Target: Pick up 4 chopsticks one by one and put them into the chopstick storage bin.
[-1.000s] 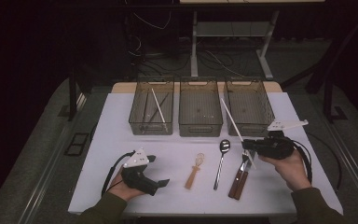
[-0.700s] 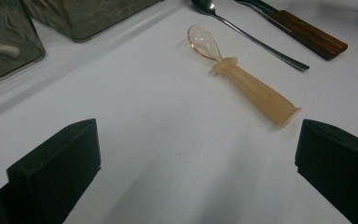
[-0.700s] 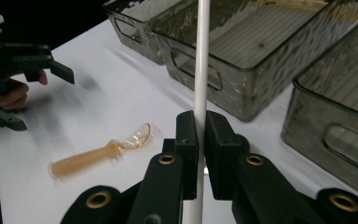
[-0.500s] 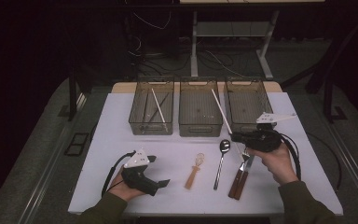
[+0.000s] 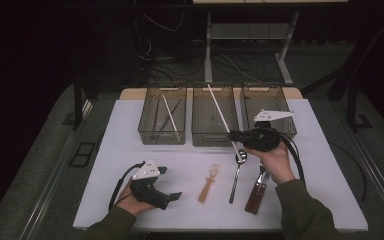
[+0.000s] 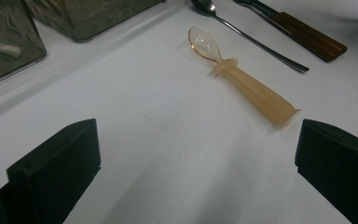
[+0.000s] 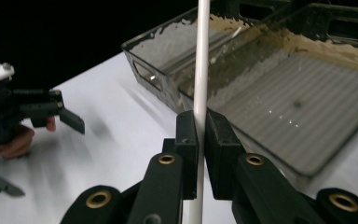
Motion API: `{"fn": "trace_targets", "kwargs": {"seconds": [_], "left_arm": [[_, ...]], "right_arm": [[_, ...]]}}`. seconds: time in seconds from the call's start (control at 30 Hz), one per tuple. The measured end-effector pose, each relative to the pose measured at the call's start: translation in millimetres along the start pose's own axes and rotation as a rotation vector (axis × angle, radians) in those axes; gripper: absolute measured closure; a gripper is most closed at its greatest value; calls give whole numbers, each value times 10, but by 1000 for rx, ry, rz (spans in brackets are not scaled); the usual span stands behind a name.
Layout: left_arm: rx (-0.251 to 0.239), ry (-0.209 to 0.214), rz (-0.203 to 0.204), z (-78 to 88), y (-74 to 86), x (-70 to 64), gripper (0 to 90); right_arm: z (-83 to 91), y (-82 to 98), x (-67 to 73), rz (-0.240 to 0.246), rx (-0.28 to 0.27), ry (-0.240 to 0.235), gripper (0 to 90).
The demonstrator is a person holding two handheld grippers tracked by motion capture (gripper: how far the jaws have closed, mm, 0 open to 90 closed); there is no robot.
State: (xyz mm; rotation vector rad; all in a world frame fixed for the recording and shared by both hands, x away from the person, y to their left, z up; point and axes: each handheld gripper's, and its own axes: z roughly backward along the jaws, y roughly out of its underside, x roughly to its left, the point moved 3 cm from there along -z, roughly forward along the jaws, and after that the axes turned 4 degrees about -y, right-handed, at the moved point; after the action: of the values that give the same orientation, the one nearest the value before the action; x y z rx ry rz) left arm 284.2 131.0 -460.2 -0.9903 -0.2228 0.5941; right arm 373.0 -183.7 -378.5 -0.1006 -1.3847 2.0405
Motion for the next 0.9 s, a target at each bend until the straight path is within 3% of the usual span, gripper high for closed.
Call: {"fn": "trace_targets", "kwargs": {"seconds": [0.63, 0.9], "left_arm": [[3, -6, -10, 0, -5, 6, 0], [1, -7, -5, 2, -5, 8, 0]], "right_arm": [[-636, -574, 33, -15, -70, 9, 844], [-1005, -781, 72, -9, -56, 10, 844]]}}
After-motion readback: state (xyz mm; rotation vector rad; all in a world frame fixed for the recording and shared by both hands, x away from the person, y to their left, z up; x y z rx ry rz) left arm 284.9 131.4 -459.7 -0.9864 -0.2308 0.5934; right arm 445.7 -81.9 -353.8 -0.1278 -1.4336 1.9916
